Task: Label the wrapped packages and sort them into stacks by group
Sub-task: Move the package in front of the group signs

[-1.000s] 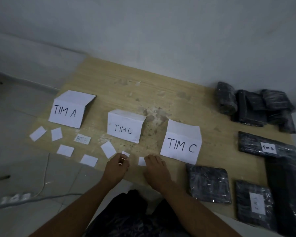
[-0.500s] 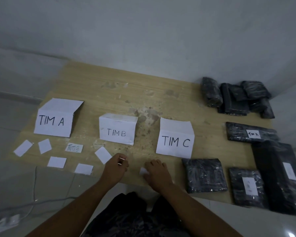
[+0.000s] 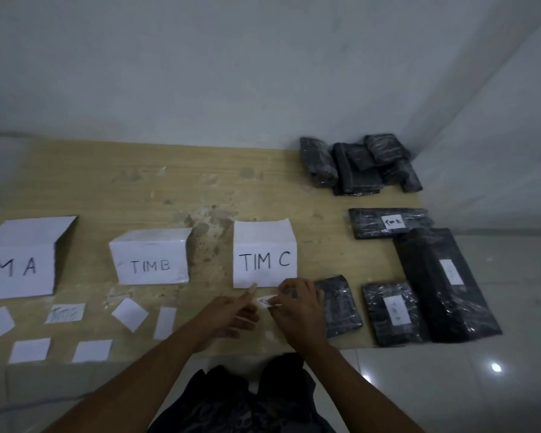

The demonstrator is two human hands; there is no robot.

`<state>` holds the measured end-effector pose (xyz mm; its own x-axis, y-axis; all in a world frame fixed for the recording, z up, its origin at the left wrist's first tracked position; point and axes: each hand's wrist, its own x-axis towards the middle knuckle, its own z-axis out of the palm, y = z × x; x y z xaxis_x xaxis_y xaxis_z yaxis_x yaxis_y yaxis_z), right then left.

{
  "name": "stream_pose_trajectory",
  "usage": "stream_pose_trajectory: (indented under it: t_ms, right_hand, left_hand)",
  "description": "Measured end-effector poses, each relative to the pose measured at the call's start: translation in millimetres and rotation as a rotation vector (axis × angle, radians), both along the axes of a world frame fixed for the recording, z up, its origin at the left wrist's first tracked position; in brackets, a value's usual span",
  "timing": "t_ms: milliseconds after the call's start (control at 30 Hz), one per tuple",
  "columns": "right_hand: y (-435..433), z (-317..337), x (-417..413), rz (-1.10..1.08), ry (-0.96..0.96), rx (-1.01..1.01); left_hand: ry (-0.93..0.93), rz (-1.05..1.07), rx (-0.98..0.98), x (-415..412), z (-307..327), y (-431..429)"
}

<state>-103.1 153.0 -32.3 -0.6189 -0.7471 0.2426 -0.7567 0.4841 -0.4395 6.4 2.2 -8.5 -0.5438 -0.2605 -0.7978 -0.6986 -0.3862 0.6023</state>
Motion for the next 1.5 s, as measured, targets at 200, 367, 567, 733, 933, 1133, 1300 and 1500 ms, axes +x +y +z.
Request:
stream_pose_trajectory:
  t_ms: [200,367,567,733,933,1133,1300,1500]
  right_hand:
    - [38,-3,-31,0.022,-0.128,0.066]
    - [71,0,-60,-0.075,-0.627,-0.048]
    - [86,9,-94,-0.367,-1.285,-0.249]
    - [92,3,-114,-0.461,-1.422,-0.174]
    - [99,-11,-123,-0.392,-1.272,-0.037]
    - [95,-12,-124,-0.294,-1.248,0.029]
    - [96,-15,-134,-0.253,-1.225,0.091]
    - [95,-8,-140,-0.251,-1.347,0.023]
  left_hand:
    - [0.149,0.038,0.056,-40,-4,33]
    - [0.126,0.071,0.023,-67,-8,46]
    - [0.149,0.036,-0.002,-94,-14,61]
    - [0.155,-0.091,-0.106,-106,-24,82]
    - [0.112,-0.277,-0.383,-106,-30,98]
    - [0.085,-0.230,-0.513,-99,-37,103]
    - [0.134,-0.206,-0.503,-96,-34,104]
    - [0.184,-0.184,-0.454,-93,-36,103]
